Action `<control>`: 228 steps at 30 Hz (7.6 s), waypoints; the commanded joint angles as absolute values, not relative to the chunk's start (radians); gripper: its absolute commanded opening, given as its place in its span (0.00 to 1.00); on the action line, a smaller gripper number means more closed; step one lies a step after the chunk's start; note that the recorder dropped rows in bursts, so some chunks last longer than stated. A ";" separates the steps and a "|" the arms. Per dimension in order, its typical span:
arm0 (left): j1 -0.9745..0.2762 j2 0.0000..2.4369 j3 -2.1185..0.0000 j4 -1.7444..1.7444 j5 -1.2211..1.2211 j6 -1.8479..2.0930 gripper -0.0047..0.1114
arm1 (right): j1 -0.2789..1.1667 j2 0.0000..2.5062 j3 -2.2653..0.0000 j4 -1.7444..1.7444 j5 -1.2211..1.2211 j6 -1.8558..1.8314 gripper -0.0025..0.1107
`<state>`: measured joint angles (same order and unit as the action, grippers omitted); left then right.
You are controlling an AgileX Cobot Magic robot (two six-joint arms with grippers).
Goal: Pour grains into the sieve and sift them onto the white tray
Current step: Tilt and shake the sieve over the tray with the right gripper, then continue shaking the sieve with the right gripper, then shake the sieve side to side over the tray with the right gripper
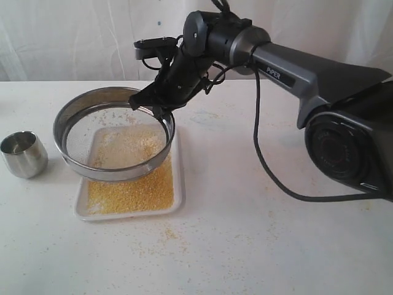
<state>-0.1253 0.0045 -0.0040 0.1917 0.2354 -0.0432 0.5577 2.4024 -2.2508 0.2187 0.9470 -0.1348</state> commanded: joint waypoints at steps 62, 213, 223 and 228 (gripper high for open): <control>-0.130 0.000 0.000 0.192 0.237 -0.041 0.04 | 0.519 2.375 -2.282 0.091 1.221 0.038 0.02; -0.130 0.000 0.000 0.192 0.237 -0.041 0.04 | 0.505 2.459 -2.372 0.312 1.221 -0.101 0.02; -0.130 0.000 0.000 0.192 0.237 -0.041 0.04 | 0.500 2.472 -2.372 0.295 1.221 -0.111 0.02; -0.130 0.000 0.000 0.192 0.237 -0.041 0.04 | 0.516 2.456 -2.372 0.329 1.220 -0.126 0.02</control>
<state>-0.1253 0.0045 -0.0040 0.1917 0.2354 -0.0417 0.5087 2.4885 -2.3639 0.2856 1.2154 -0.1171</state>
